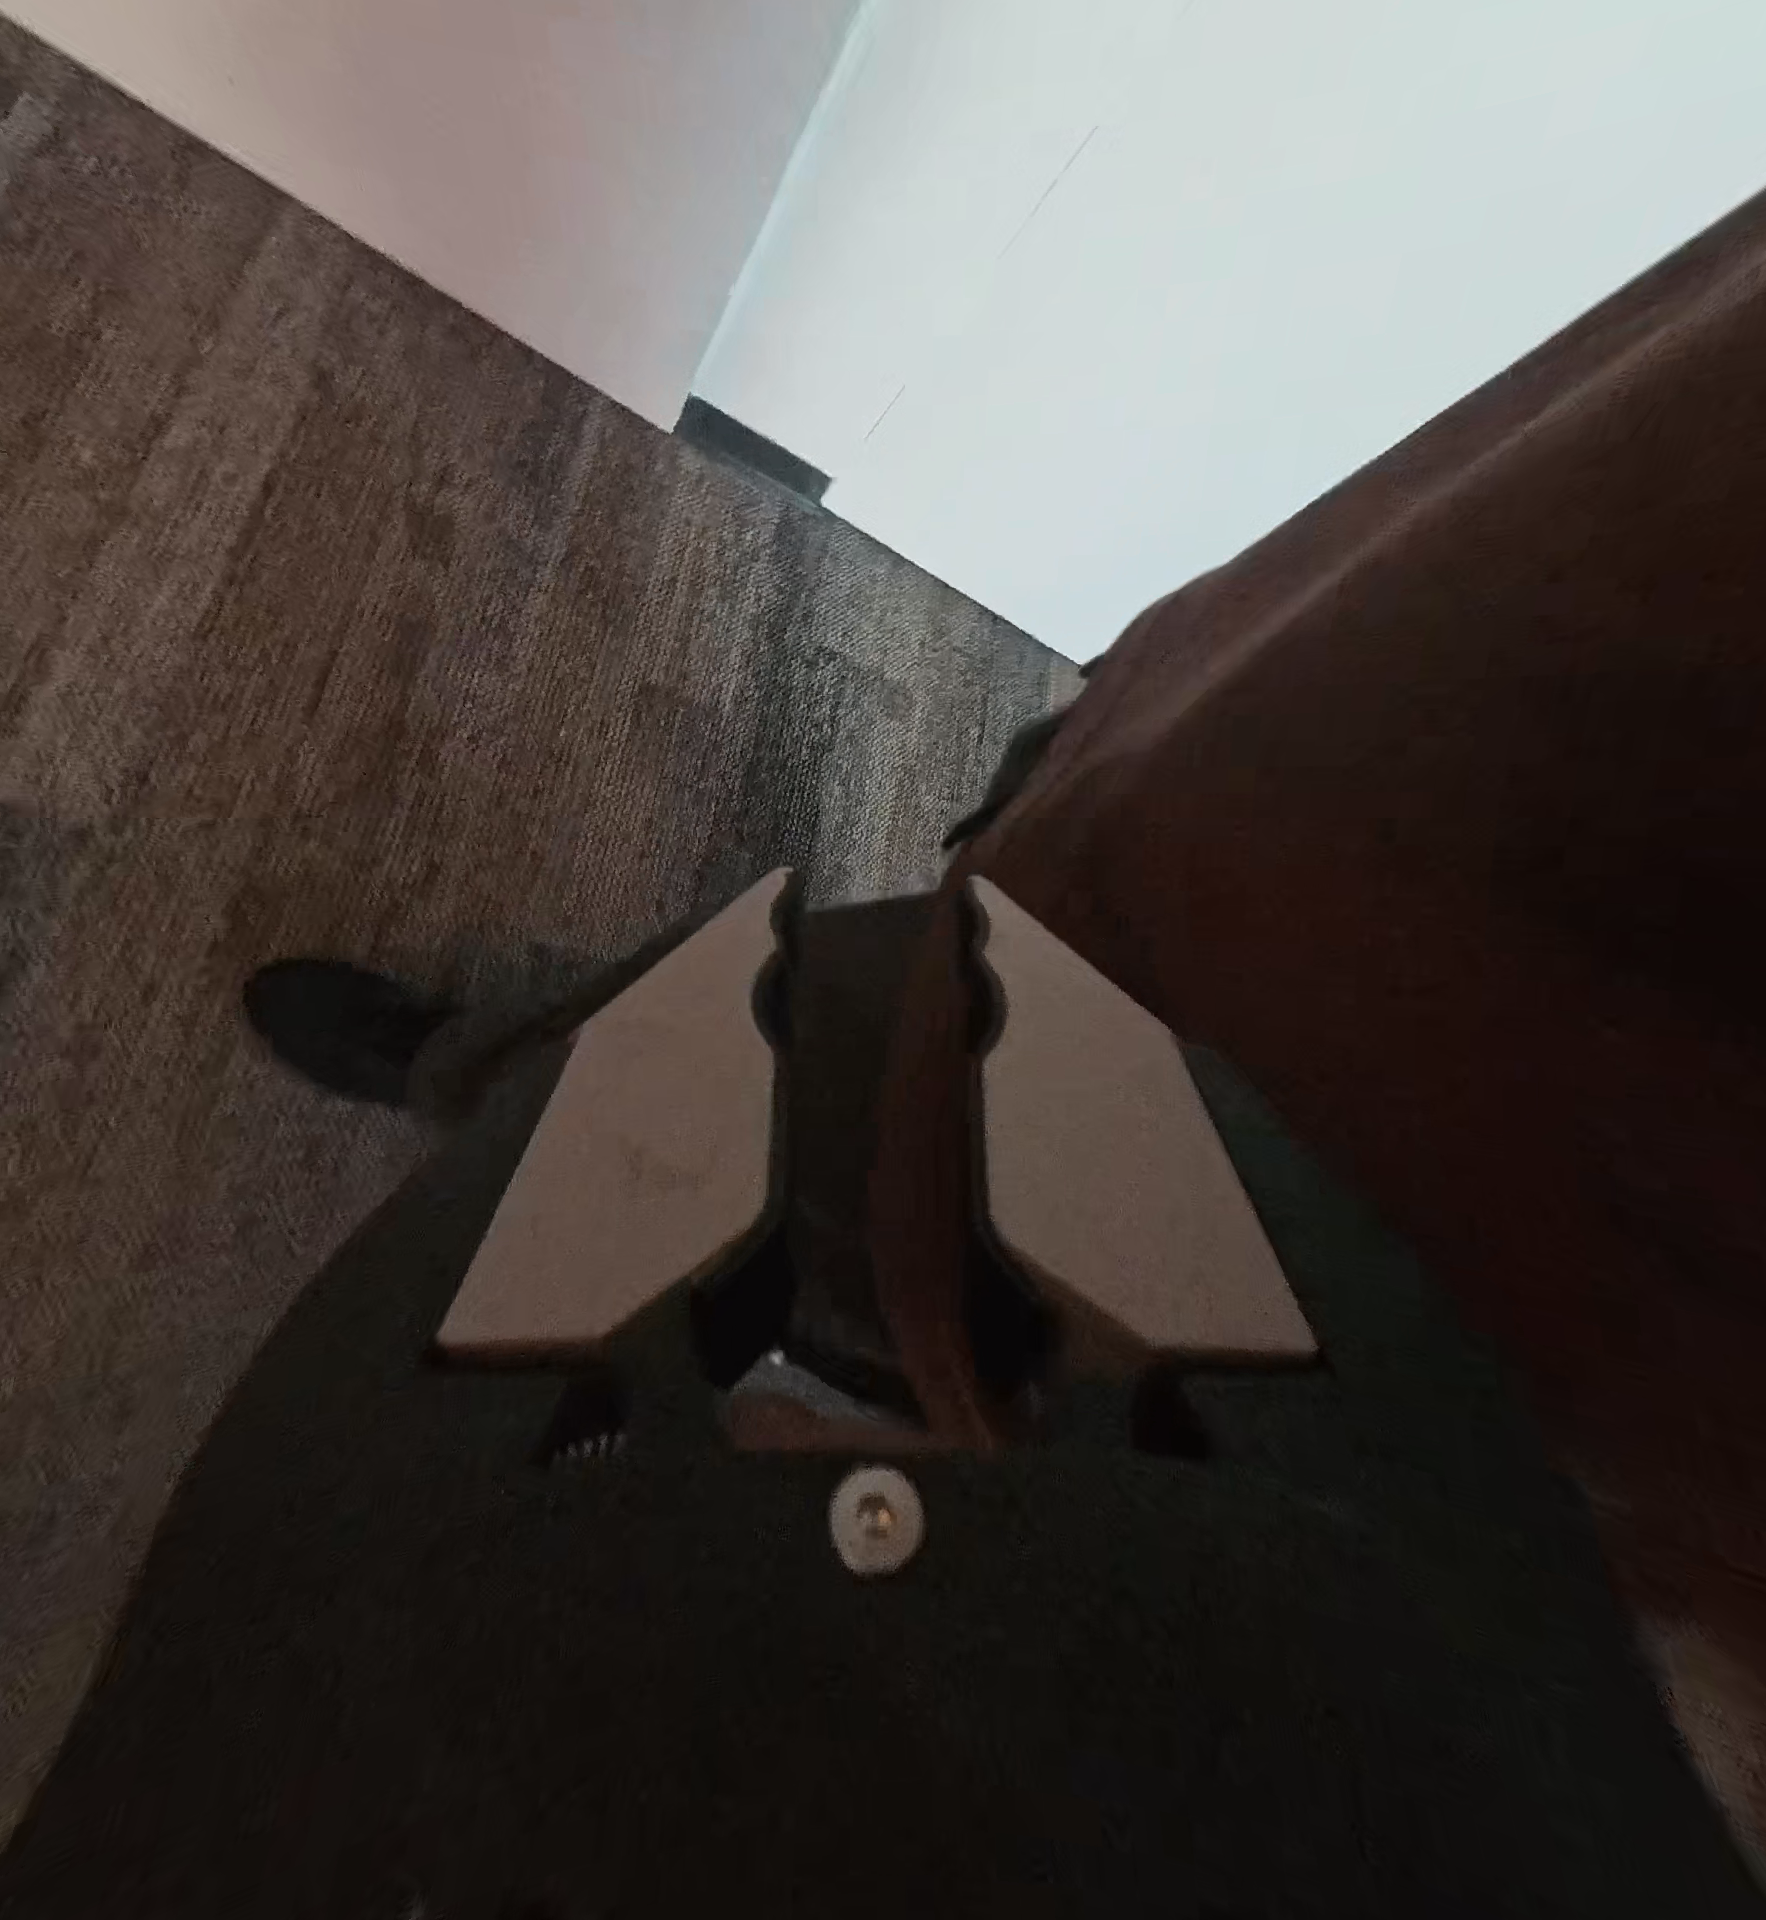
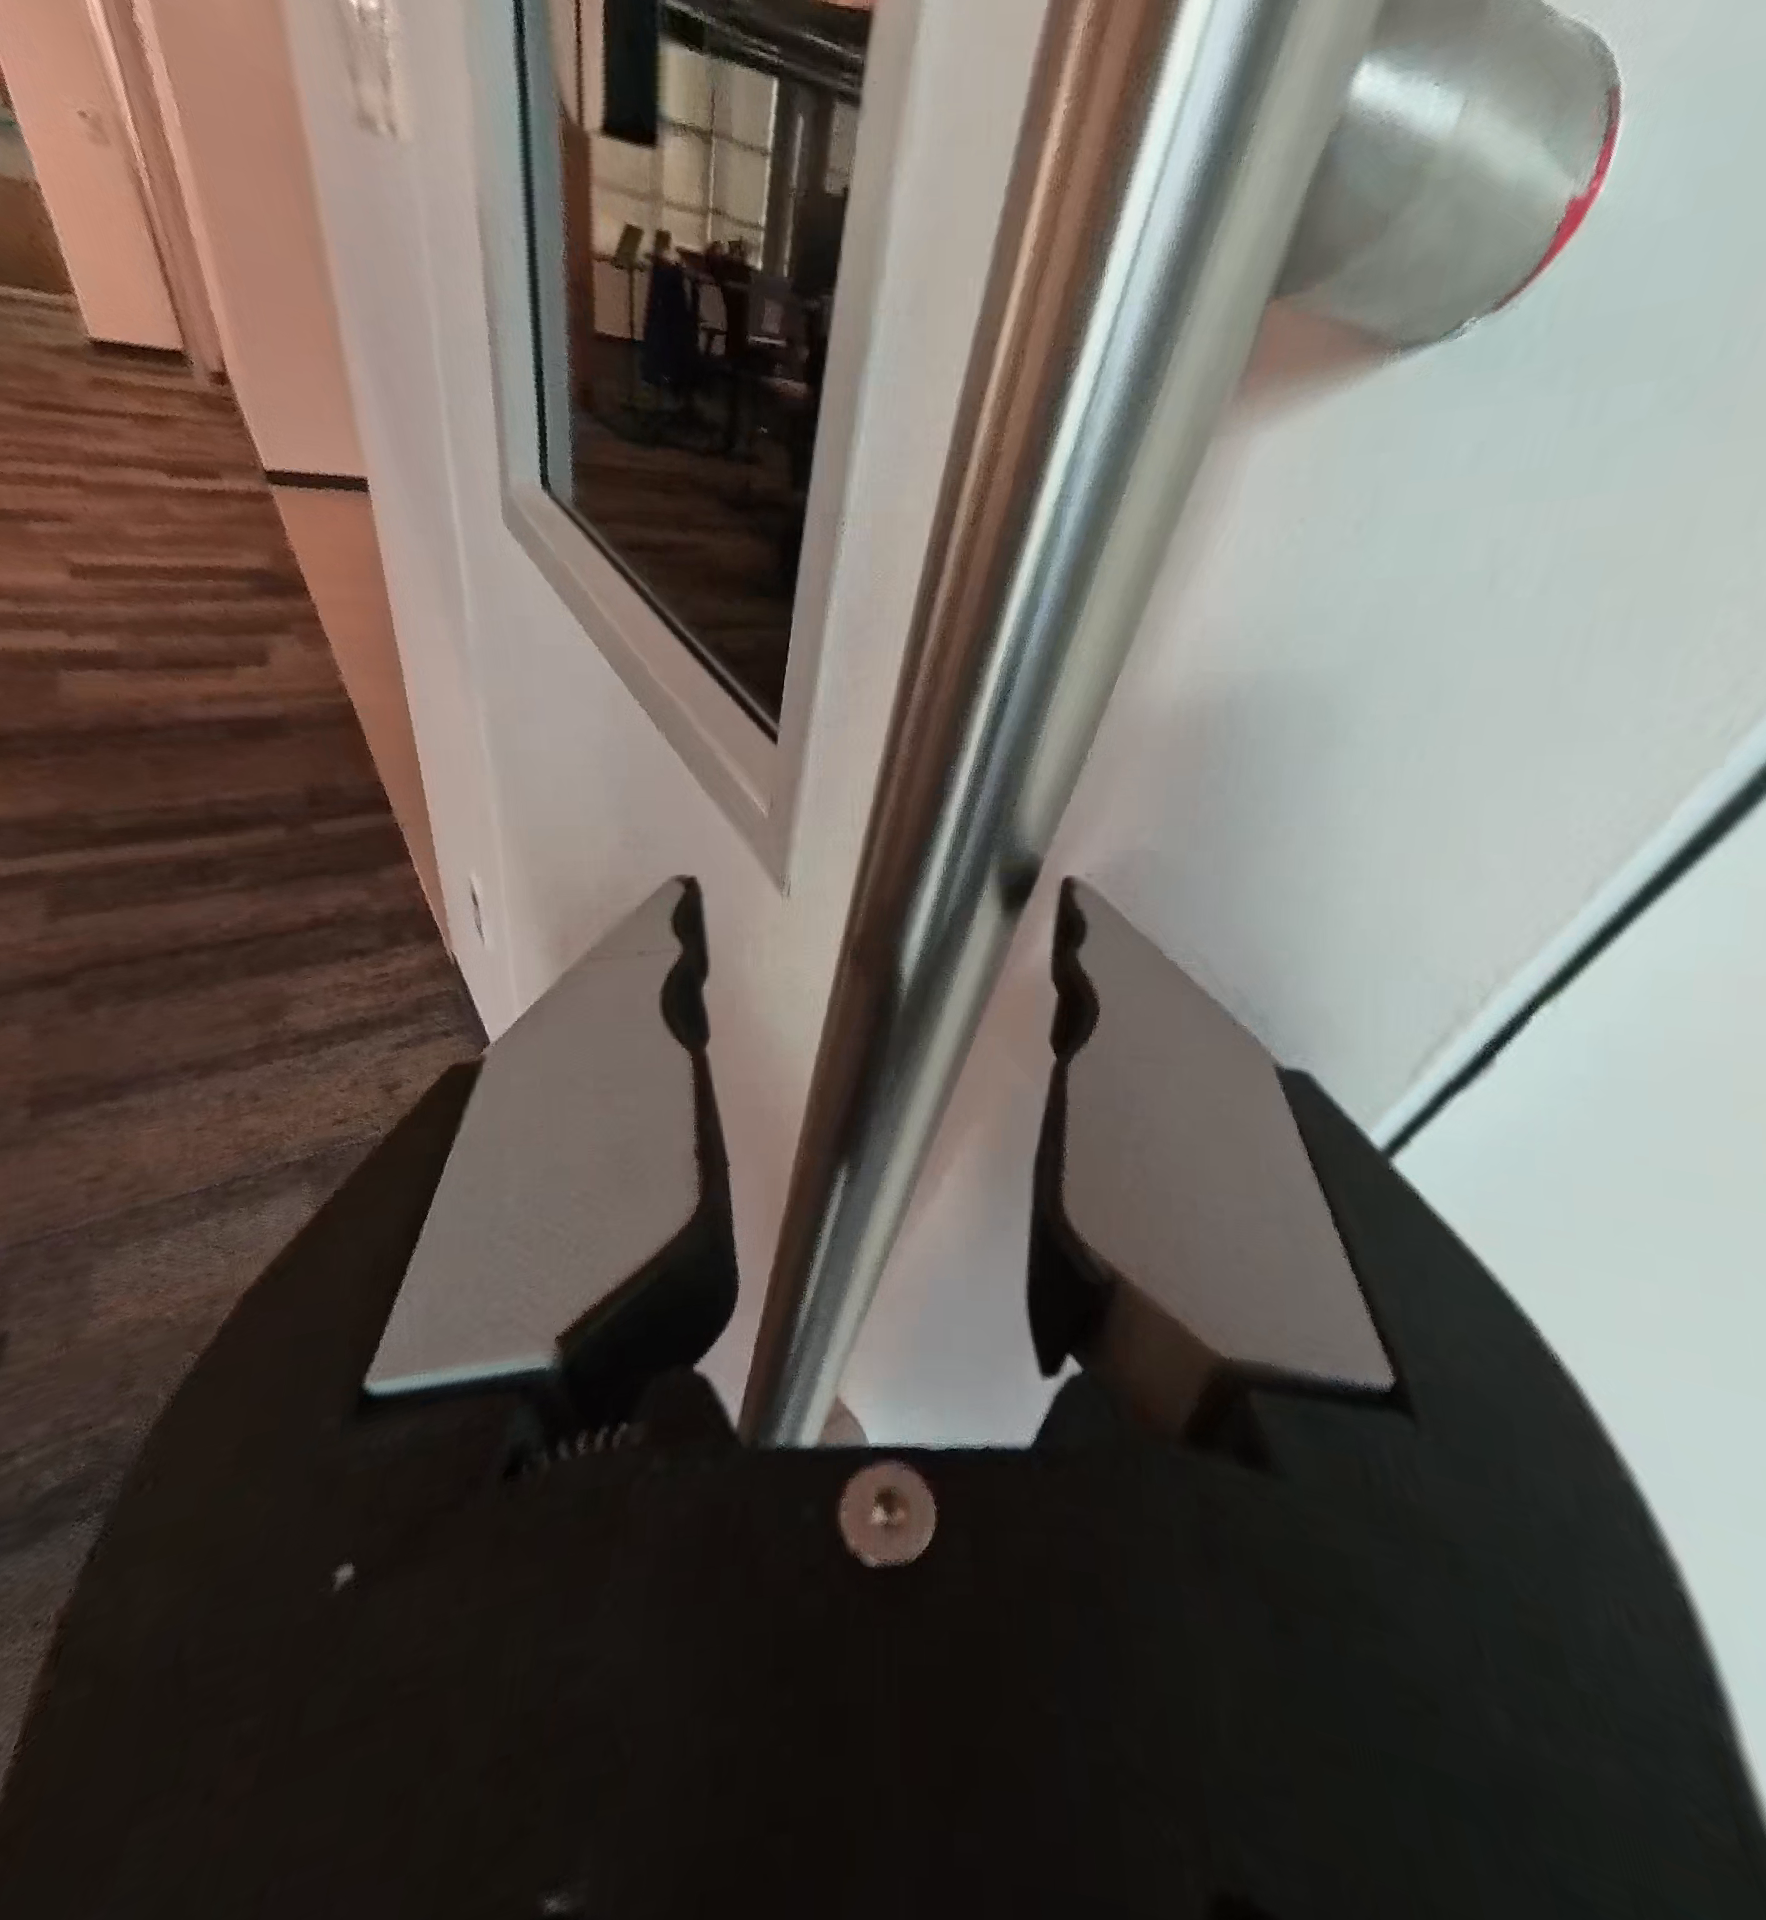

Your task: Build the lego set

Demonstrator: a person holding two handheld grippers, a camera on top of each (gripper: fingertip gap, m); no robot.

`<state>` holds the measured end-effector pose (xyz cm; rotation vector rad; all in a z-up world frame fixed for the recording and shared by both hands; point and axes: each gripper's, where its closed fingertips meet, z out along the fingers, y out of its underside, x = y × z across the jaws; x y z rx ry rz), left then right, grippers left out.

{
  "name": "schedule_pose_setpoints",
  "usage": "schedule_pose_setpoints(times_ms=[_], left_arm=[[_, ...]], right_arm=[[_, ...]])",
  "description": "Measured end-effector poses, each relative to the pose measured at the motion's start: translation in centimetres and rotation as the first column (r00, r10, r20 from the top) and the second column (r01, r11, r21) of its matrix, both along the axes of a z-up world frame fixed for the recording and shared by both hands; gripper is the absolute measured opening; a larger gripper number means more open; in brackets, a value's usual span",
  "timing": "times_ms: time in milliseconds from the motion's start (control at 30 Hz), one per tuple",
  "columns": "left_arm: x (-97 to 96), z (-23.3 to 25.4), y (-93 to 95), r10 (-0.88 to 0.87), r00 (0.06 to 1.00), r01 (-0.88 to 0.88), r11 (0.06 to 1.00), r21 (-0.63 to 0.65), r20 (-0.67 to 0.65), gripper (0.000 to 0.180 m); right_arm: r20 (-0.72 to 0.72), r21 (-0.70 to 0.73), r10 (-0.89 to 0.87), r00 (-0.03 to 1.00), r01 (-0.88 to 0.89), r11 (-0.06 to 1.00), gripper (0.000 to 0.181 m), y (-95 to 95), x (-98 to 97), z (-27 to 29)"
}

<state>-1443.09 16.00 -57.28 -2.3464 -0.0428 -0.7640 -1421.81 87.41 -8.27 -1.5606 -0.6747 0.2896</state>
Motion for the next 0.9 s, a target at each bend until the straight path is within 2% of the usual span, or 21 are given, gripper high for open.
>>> schedule_pose_setpoints(times_ms=[33,100,167,200,267,400,500,633,900], left_arm=[[-1.6,0.0,1.9,-0.034,0.999,0.034,0.999,-0.001,0.006,0.025],[-4.8,1.2,5.9,-0.086,0.996,0.087,0.996,0.033,-0.011,0.025],[-7.8,3.2,9.9,-0.121,0.992,0.124,0.989,0.074,-0.043,0.026],[-9.0,4.1,11.5,-0.136,0.989,0.14,0.986,0.09,-0.054,0.026],[-10.6,5.2,14.1,-0.155,0.985,0.162,0.981,0.11,-0.076,0.027],[-11.5,5.3,17.0,-0.162,0.981,0.171,0.982,0.081,-0.111,0.025],[-9.4,5.4,18.1,-0.164,0.981,0.169,0.985,0.045,-0.1,0.024],[-5.8,6.8,22.2,-0.182,0.98,0.186,0.981,0.051,-0.084,0.025],[-0.1,10.1,31.4,-0.373,0.919,0.388,0.914,0.123,-0.126,0.026]], right_arm=[[-0.011,-0.008,0.006,1.0,-0.006,1.0,0.058,0.5,-0.2,0.2],[-0.012,-0.025,0.014,1.0,-0.014,1.0,0.055,1.7,-0.6,0.4],[0.011,-0.061,0.0,1.0,0.001,0.998,0.039,3.1,-0.7,-0.1],[0.003,-0.082,0.011,1.0,-0.01,0.997,0.038,3.7,-1.0,-0.3],[-0.08,-0.143,0.083,0.993,-0.093,0.985,0.035,4.3,-2.0,-0.7],[-0.193,-0.117,0.203,0.96,-0.228,0.967,0.033,4.3,-2.8,-0.4],[-0.225,-0.143,0.27,0.936,-0.306,0.941,0.034,3.5,-3.2,-0.4],[-0.198,-0.159,0.296,0.934,-0.329,0.931,0.034,2.0,-3.9,-0.6],[-0.133,-0.137,0.313,0.94,-0.33,0.934,0.034,-3.3,-6.7,-0.6]])
